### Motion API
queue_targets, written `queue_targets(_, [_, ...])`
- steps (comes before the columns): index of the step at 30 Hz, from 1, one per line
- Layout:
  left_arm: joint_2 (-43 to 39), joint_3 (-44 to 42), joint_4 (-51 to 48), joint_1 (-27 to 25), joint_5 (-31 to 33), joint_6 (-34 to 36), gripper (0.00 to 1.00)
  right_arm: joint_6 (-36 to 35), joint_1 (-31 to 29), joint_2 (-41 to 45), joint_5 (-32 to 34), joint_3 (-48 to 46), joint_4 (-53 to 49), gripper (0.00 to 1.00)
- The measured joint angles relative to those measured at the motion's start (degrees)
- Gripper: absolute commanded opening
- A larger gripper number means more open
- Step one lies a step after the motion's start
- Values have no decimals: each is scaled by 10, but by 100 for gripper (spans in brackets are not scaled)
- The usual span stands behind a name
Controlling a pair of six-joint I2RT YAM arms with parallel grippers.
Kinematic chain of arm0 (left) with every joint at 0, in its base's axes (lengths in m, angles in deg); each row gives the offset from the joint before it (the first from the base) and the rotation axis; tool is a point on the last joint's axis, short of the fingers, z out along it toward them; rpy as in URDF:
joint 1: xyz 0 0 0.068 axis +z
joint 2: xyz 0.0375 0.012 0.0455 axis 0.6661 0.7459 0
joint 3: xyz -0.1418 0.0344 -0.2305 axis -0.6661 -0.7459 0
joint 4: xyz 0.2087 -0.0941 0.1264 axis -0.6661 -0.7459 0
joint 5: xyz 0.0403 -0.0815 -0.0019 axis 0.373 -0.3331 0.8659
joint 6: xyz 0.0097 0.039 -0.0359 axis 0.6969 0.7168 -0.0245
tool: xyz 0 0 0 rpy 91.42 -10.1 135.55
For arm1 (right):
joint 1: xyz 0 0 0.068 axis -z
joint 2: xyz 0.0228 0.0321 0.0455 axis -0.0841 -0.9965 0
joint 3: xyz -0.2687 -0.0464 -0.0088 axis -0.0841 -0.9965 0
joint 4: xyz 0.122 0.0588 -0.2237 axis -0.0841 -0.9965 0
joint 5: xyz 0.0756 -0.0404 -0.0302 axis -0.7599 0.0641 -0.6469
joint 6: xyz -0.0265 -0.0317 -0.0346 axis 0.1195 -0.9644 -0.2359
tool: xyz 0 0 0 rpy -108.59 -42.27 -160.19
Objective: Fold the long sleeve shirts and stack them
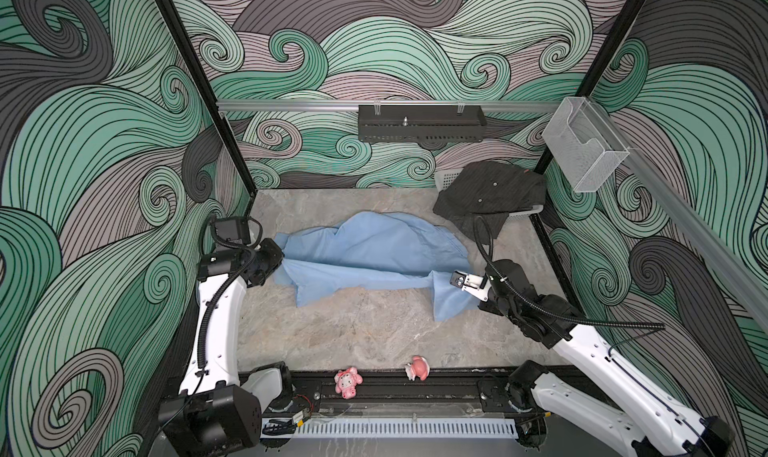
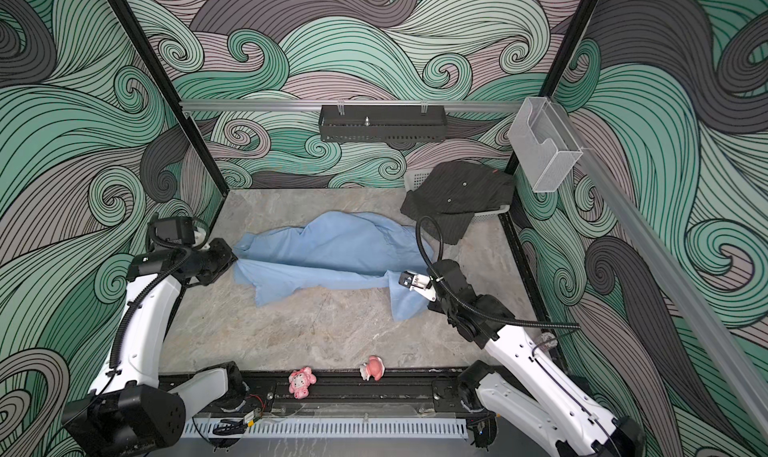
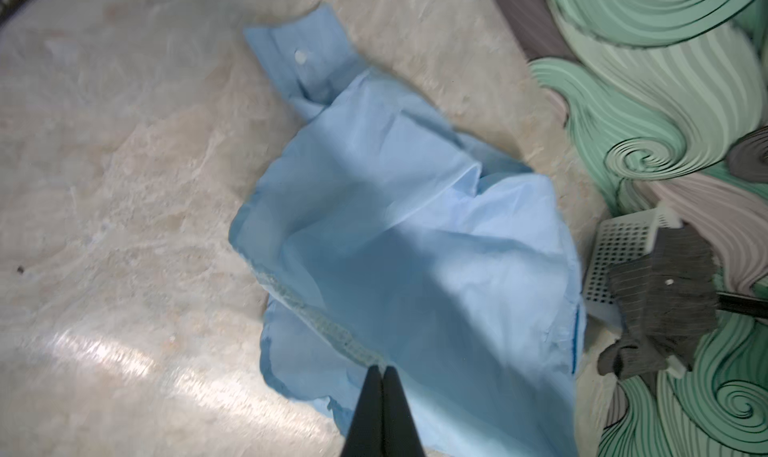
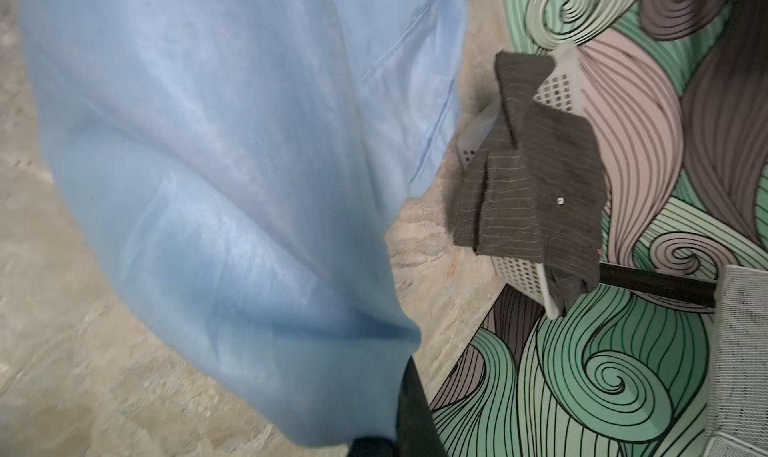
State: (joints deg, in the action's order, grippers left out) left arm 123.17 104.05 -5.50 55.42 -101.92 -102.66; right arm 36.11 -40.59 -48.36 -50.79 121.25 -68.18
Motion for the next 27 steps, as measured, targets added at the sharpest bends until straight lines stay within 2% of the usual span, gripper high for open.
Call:
queue_targets(1, [-4,-23,-10,0,0,0,48,-1,-8,7,-8,-8,-15,35])
queue_targets(2, [-6,-44,-19,0,-1,-1,60,-2,-17,12,-16,-13,-30,47])
queue_targets(3, [-7,-59,-28,0,-1,0,67,-2,-24,17,-23,-16,-42,54])
queue_targets(6, [-22,-74,-48,0,0,-1,74,5,-38,31,-52,-13,-68,66])
queue_targets(8, [-46,-61,-46,0,5,-4,75,19,-39,34,-70,0,-75,76])
queue_targets(10, [-59,-34,-40,0,14,-7,75,36,-39,30,-82,23,-73,82])
queue_targets(16, [10,13,45,0,19,-18,73,121,-30,-60,-103,132,-18,80])
queue_targets(21, [158,30,110,0,18,-22,75,245,19,-245,-117,248,27,73])
queue_targets(24, [257,84,106,2,13,-21,77,332,62,-372,-125,333,32,67])
queue_targets(27, [325,123,116,9,1,-19,77,397,91,-480,-127,419,27,67])
